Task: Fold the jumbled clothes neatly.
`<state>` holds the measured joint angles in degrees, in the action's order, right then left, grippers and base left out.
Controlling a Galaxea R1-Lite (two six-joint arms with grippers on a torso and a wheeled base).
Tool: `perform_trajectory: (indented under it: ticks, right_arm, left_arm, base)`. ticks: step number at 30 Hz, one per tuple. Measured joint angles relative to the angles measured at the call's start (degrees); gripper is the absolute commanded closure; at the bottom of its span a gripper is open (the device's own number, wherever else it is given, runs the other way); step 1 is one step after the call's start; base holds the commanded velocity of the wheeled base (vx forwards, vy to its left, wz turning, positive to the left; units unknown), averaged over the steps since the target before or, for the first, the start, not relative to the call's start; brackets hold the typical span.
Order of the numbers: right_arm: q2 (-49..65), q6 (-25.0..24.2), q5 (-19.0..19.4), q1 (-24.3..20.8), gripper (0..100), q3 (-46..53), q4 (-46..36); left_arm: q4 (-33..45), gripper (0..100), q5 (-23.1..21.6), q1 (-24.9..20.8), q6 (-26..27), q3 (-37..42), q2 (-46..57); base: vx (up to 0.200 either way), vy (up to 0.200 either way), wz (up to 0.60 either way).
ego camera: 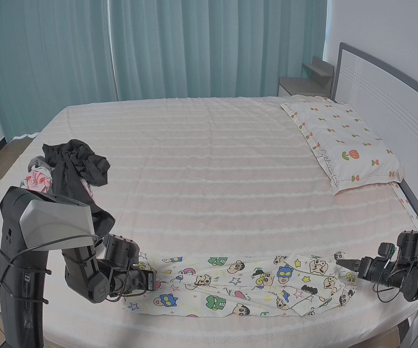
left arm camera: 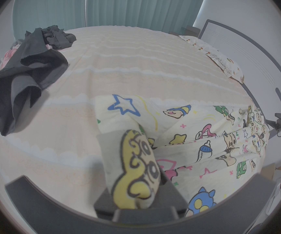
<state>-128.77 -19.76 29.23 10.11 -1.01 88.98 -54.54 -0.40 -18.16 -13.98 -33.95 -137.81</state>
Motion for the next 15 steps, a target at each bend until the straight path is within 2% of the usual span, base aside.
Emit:
perform_trajectory:
  ticks: [9,15]
  right_arm:
    - [-0.3,0.0,0.0,0.4,0,0.0,0.0]
    - [-0.6,0.0,0.0,0.5,0,0.0,0.0]
  left_arm:
    - [0.3,100,-0.2,3.0,0.3,2.7,5.3]
    - [0.3,100,-0.9,7.4,0.3,4.8,8.8]
  base:
    - [0.0,0.0,0.0]
    - [0.0,0.0,0.0]
